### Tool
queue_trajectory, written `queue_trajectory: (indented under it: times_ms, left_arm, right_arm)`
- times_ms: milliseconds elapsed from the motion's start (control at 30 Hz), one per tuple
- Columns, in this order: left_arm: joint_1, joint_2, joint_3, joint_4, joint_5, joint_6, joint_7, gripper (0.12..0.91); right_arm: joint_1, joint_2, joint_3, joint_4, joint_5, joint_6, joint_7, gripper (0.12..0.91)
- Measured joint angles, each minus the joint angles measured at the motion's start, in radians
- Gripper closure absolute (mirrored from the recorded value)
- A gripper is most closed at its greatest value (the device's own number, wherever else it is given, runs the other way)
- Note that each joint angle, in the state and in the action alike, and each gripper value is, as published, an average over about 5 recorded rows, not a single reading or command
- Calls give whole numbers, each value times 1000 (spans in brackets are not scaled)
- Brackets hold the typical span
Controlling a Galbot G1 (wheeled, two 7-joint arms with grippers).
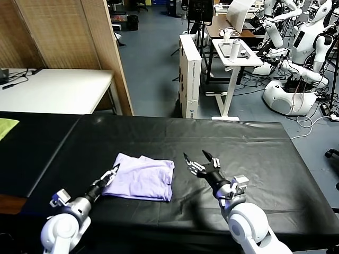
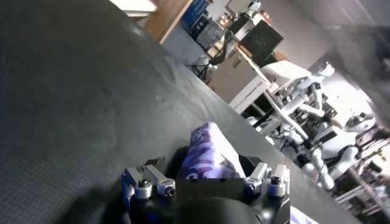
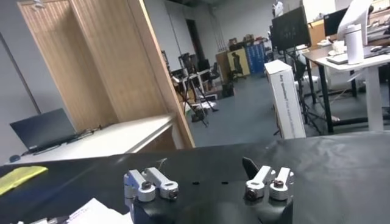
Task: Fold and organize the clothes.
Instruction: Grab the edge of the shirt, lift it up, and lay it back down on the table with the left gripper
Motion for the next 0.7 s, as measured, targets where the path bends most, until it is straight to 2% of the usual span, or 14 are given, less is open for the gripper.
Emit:
queue_trajectory:
  times_ms: [267, 467, 700]
  left_arm:
    - [3, 0, -1, 2, -6, 10, 10, 135]
    - [-4, 5, -5, 9, -11, 8, 10, 299]
    - [-6, 7, -10, 14, -23, 7, 10, 343]
  right_arm:
    - [0, 8, -5, 0, -10, 0, 0, 118]
    - [-4, 12, -7, -1, -15, 0, 0, 118]
    - [-3, 14, -12, -5, -18, 0, -1, 118]
